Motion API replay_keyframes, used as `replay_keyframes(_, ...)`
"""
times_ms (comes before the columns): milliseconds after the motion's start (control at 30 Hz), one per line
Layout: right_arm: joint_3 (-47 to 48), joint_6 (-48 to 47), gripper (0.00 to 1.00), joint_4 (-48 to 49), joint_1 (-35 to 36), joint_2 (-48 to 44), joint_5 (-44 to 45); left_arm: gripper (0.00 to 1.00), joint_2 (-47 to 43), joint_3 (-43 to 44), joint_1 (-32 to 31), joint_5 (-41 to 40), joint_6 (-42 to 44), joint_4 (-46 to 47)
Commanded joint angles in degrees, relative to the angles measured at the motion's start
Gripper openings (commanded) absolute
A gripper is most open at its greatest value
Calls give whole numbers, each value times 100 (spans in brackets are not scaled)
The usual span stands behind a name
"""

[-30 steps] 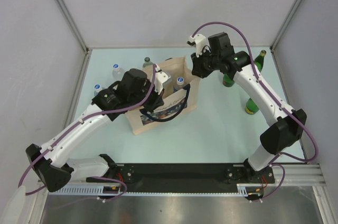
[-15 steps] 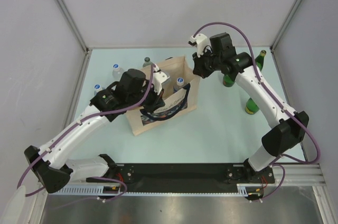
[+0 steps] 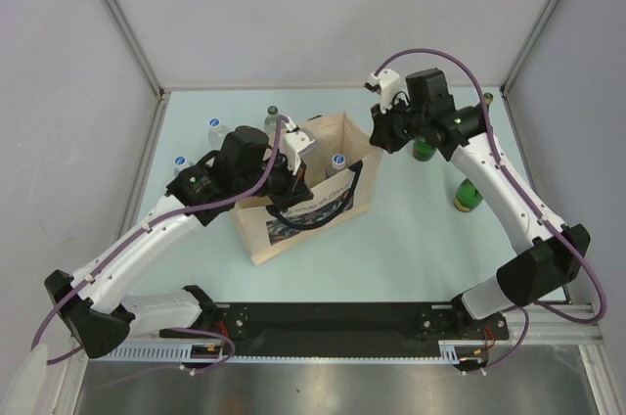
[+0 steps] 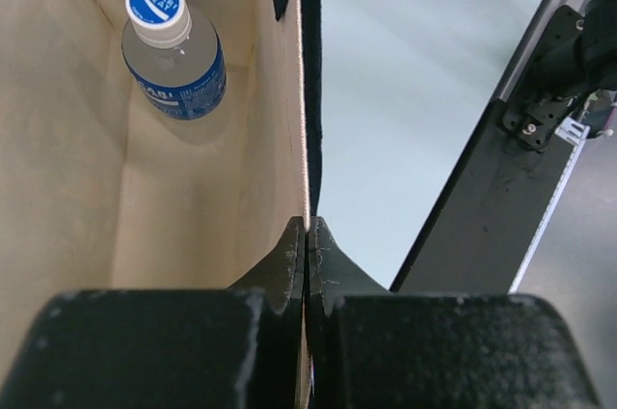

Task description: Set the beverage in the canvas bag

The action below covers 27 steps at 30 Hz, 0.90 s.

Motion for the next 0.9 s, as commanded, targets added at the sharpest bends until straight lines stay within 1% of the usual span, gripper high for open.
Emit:
replay_keyframes(0,-220,-204,0,13,-179,-544,78,0,-331,145,-76,635,-282,461)
replay_keyframes(200,-502,-239,0,-48,-311,-904,-151,0,-357,-172,-269,688,-484,620)
replay_keyframes(300,-590,-326,0,-92,-355,-992,-318,3,-419,-339,-348,680,-599,725)
replay_keyframes(367,-625,-362,0,-145,-381,-1019,-484,11,-480,-409,-366,601,-686,769)
replay_keyframes(400,-634,-397,4,-171,-390,-1045,-555,14,-506,-471,-366,557,-713,778)
replay_keyframes(433,-634,-450,9,-232,-407,-1054,-712,21,-576,-489,-375,504,-757,769)
replay_keyframes(500,-625,-520,20,-277,-434,-1072,-880,29,-682,-515,-366,250,-810,796)
replay_keyframes(533,-608,-686,23,-407,-460,-1072,-1142,39,-804,-507,-366,179,-827,804)
replay_keyframes(567,-564,-740,30,-444,-486,-1080,-1249,46,-866,-506,-375,-48,-845,822)
replay_keyframes(600,-546,-792,34,-487,-530,-1098,-1345,52,-945,-498,-375,-146,-862,839)
replay_keyframes(633,-511,-889,37,-610,-565,-1115,-1581,60,-1085,-480,-375,-242,-863,866)
replay_keyframes(667,-432,-1011,45,-663,-601,-1124,-1697,66,-1148,-445,-366,-496,-863,875)
replay_keyframes(700,-379,-1073,49,-707,-679,-1133,-1794,71,-1200,-375,-375,-637,-880,857)
replay_keyframes(733,-327,-1126,53,-821,-715,-1133,-1977,79,-1314,-331,-366,-813,-880,857)
replay_keyframes(767,-257,-1231,60,-874,-767,-1124,-2049,83,-1350,-278,-366,-954,-880,831)
replay_keyframes(800,-125,-1250,64,-901,-829,-1133,-2102,88,-1394,-191,-357,-1321,-871,831)
replay_keyframes(833,-72,-1267,67,-936,-951,-1142,-2172,96,-1481,-164,-366,-1524,-880,822)
replay_keyframes(867,-19,-1285,70,-953,-1031,-1142,-2199,98,-1517,-146,-357,-1701,-871,813)
